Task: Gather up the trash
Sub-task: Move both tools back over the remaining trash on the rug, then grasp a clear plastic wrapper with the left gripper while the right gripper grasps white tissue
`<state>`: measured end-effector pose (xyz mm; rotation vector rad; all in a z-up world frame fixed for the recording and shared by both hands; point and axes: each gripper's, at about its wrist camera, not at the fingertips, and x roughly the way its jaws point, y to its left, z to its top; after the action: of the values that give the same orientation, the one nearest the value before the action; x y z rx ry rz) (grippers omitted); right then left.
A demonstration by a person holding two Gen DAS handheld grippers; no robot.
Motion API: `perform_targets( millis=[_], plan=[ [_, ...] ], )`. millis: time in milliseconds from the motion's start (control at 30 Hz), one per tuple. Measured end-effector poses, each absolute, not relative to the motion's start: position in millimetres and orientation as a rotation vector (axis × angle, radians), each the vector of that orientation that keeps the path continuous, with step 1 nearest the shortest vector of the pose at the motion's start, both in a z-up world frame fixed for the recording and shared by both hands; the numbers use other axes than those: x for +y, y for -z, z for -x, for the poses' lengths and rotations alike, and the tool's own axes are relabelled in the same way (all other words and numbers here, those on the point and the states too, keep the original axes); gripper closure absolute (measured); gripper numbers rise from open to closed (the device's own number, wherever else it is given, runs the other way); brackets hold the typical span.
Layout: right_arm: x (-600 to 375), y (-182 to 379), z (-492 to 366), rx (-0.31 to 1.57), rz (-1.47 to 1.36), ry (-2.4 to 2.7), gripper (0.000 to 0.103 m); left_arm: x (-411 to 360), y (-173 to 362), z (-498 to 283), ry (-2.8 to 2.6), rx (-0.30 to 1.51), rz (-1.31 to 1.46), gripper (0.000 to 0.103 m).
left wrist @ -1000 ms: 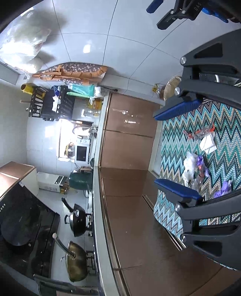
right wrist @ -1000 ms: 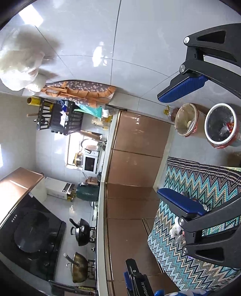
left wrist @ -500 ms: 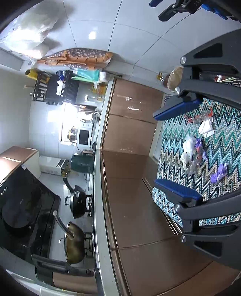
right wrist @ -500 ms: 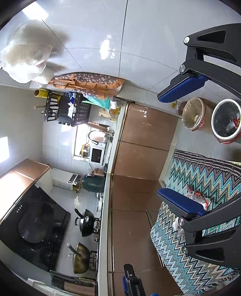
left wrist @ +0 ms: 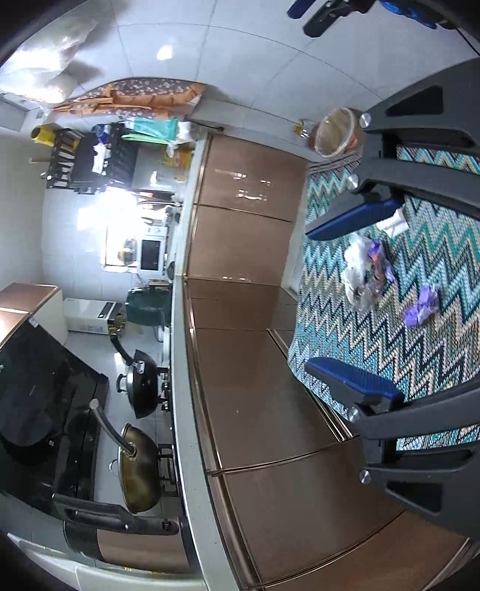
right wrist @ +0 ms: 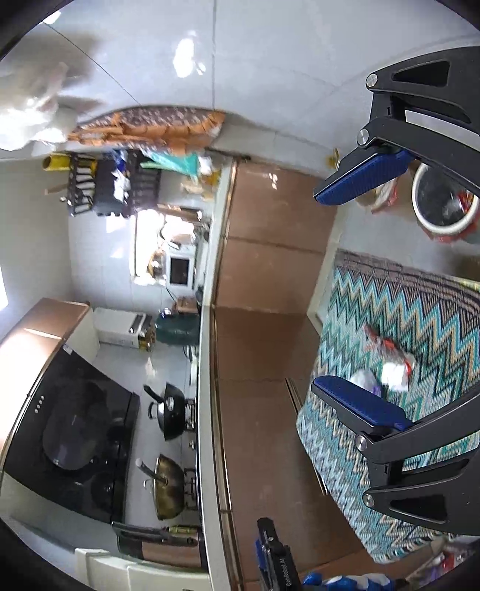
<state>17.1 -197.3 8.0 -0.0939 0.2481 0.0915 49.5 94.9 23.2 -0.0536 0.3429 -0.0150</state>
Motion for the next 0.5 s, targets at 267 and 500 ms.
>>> perform_targets(
  millis=[267, 500],
  plan=[
    [-187, 18, -64, 0.369, 0.050, -0.217, 0.020, 103, 16, -94, 0.063, 0.470, 0.028, 0.039],
    [-160, 59, -112, 0.525, 0.045, -0.350, 0.037, 106, 70, -146, 0.126, 0.605, 0.016, 0.039]
  ],
)
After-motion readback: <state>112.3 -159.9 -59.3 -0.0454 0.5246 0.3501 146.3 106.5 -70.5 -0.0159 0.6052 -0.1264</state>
